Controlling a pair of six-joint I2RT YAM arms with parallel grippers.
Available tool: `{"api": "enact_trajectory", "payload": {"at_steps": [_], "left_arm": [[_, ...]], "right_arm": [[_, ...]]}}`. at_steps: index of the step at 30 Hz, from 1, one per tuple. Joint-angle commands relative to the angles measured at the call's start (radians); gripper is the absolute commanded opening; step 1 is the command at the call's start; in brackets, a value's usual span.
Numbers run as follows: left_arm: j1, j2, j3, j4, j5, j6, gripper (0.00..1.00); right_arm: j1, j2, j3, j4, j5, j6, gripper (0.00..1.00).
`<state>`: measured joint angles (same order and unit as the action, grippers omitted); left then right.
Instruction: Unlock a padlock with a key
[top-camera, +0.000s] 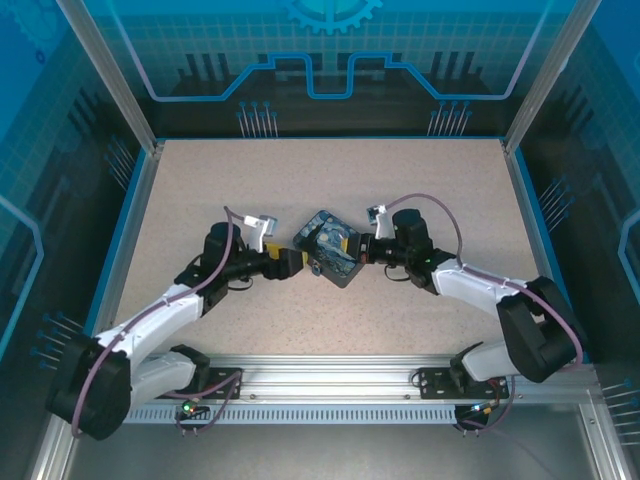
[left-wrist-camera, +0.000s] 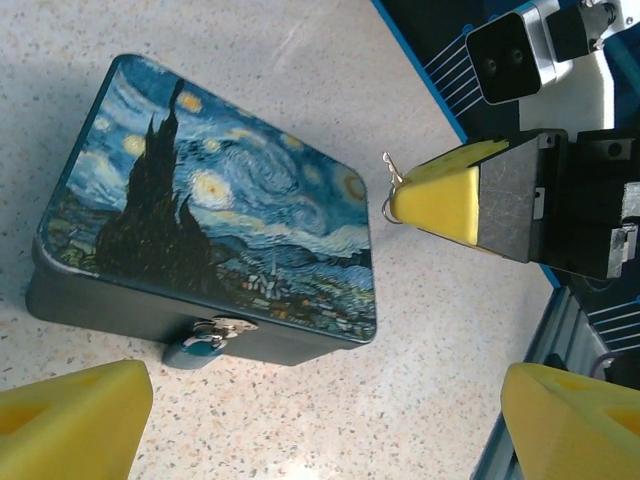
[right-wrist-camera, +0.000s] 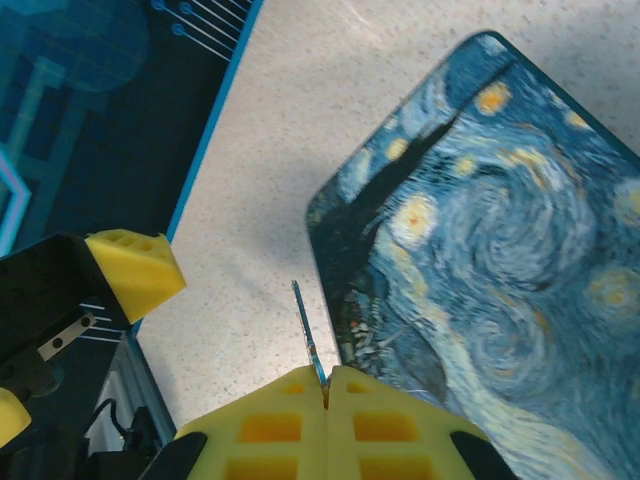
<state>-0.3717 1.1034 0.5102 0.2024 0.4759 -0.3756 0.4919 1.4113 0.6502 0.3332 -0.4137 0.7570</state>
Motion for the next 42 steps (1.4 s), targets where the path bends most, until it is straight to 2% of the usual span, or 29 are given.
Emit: {"api": "enact_trajectory", "payload": {"at_steps": [1, 4, 7, 10, 12, 15, 26, 34, 42], "left_arm": [[-0.028, 0.056, -0.015, 0.094, -0.011, 0.032, 0.92], [-0.103, 0.106, -0.004, 0.063, -0.118, 0.128, 0.91], [-0.206, 0.155, -0.002, 0.04, -0.316, 0.262, 0.9], [-0.242, 0.212, -0.018, 0.096, -0.394, 0.32, 0.82], [-0.249, 0.243, -0.027, 0.137, -0.415, 0.335, 0.77], [-0.252, 0.279, -0.033, 0.179, -0.436, 0.352, 0.74], [-0.259, 0.456, 0.013, 0.258, -0.431, 0.372, 0.74], [-0.275, 0.561, -0.013, 0.442, -0.51, 0.397, 0.71], [-0.28, 0.622, -0.012, 0.543, -0.53, 0.407, 0.71]], "right_arm": [[0.011, 0.037, 0.029, 0.004, 0.027, 0.042, 0.0], [0.011, 0.07, 0.036, -0.004, 0.032, 0.058, 0.0], [0.012, 0.089, 0.03, 0.018, 0.032, 0.067, 0.0], [0.01, 0.097, 0.032, 0.02, 0.034, 0.061, 0.0], [0.01, 0.098, 0.038, 0.009, 0.036, 0.049, 0.0], [0.011, 0.104, 0.05, -0.009, 0.04, 0.034, 0.0], [0.003, 0.129, 0.087, -0.097, 0.074, 0.018, 0.0], [0.0, 0.141, 0.101, -0.105, 0.069, 0.01, 0.0], [0.0, 0.14, 0.112, -0.129, 0.072, 0.001, 0.0]]}}
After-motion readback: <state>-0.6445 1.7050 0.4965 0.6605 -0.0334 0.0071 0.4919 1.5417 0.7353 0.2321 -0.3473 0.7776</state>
